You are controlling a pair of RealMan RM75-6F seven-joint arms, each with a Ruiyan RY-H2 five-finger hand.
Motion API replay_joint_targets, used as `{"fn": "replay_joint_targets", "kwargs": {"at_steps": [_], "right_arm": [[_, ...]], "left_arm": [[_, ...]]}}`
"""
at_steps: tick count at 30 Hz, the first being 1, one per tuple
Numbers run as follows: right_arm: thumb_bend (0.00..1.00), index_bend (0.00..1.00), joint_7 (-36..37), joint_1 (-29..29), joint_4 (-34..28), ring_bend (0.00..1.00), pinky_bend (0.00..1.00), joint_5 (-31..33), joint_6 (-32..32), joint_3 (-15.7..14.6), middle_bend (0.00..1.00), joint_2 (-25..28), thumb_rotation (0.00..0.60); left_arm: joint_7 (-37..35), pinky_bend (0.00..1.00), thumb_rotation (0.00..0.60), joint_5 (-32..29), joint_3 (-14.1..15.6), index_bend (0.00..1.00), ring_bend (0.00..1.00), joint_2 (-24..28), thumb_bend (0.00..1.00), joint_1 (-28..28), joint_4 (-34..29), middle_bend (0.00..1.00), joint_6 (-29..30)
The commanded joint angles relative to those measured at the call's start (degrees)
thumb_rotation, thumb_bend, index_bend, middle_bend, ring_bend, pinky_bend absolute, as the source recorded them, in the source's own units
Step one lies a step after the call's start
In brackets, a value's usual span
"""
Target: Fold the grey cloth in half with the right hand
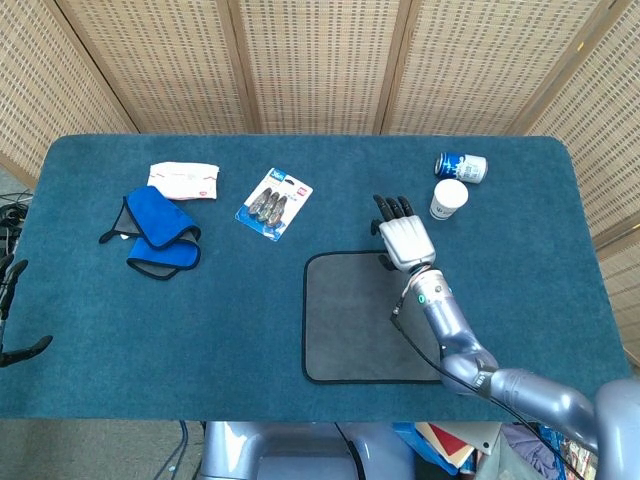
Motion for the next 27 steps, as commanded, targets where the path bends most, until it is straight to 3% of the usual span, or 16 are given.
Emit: {"fn": "replay_joint_targets", "kwargs": {"at_steps": [1, 13, 27], "right_arm": [[0.37, 0.38, -1.03, 2.99, 6.1, 0.0, 0.0, 3.3, -2.45, -0.28, 0.0, -4.77, 0.6], [0.37, 0.38, 1.69, 6.07, 20.72, 0.0, 0.0, 5.92, -6.29, -2.32, 0.0, -12.14, 0.6], [0.44, 0.41, 1.96, 6.94, 24.06, 0.0, 0.0, 9.01, -9.05, -3.0, 0.0, -13.04, 0.6]], "left_arm": [[-0.3, 0.0, 0.6, -0.78, -0.3, 0.0, 0.0, 0.08, 0.08, -0.15, 0.25, 0.0, -0.45], [0.84, 0.0, 0.6, -2.6, -0.74, 0.0, 0.0, -0.39, 0.08, -0.84, 0.56, 0.0, -1.8], [1.82, 0.0, 0.6, -3.64, -0.99, 0.0, 0.0, -0.86, 0.08, -1.38, 0.68, 0.0, -2.59]]}}
